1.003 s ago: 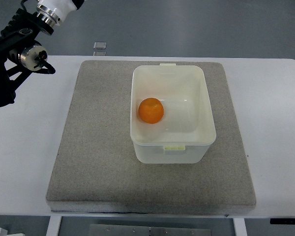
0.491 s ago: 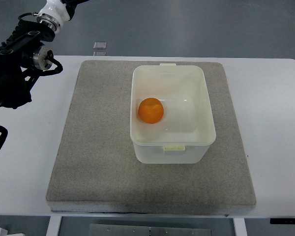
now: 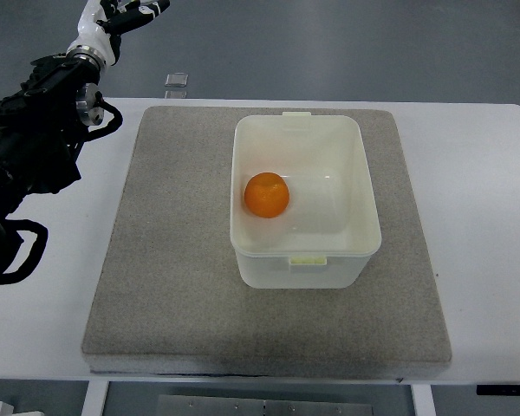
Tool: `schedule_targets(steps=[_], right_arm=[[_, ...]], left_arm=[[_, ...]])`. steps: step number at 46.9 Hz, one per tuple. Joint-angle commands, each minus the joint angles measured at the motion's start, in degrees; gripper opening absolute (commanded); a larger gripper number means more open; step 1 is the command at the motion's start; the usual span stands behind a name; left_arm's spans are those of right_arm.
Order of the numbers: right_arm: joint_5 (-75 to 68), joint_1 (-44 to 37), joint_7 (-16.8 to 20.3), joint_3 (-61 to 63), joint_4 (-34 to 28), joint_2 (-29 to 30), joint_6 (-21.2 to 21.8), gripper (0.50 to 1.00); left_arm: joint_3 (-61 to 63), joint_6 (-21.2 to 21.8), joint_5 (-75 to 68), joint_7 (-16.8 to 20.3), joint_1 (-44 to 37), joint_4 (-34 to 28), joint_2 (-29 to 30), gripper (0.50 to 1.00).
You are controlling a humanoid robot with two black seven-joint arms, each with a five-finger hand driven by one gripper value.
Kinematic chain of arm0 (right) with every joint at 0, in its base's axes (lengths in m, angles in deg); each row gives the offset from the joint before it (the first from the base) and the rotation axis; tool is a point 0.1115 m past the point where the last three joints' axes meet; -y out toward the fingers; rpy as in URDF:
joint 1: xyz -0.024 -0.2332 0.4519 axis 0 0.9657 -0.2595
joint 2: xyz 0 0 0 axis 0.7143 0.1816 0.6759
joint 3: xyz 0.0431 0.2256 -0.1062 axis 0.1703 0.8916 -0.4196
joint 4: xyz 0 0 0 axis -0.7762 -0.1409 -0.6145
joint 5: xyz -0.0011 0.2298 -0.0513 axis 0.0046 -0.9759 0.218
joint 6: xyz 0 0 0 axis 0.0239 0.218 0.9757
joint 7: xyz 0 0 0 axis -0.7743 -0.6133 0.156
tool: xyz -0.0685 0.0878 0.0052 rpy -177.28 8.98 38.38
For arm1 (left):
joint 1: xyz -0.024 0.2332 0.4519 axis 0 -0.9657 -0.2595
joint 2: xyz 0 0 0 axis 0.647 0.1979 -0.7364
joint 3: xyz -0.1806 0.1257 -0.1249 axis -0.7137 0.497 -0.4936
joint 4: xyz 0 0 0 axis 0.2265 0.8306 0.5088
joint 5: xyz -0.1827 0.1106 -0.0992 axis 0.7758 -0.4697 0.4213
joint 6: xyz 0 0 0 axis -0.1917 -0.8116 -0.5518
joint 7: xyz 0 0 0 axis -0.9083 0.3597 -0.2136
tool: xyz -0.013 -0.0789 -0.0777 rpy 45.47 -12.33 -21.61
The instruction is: Put orange in box with left hand
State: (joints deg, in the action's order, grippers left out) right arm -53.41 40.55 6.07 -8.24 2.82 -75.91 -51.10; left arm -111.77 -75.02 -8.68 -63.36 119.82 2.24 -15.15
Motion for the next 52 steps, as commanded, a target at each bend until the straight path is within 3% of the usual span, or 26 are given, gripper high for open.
schedule_targets(steps=[1,9,43,50,52], right_arm=[[0.0,0.0,0.0,0.0,0.0,0.0,0.0,0.944],[0.0,0.0,0.0,0.0,0.0,0.0,0.0,0.944],[0.0,0.0,0.0,0.0,0.0,0.0,0.0,0.944],[0.0,0.0,0.0,0.0,0.0,0.0,0.0,0.944],[0.0,0.0,0.0,0.0,0.0,0.0,0.0,0.944]], left_arm=[[-0.68,-4.38,4.26,0.17,-0.35,0.78,0.09,0.894],[-0.68,-9.76,13.05,0.61,-0.44,0.43,0.18,0.894],[-4.9,-8.97,14.55,1.84,-1.75,-2.03,0.7,0.898],[-4.28,-7.21,13.94,1.75,-2.37,-1.94,0.79,0.988],[-4.2,-7.12,13.85,1.75,-2.37,-1.94,0.88,0.99]])
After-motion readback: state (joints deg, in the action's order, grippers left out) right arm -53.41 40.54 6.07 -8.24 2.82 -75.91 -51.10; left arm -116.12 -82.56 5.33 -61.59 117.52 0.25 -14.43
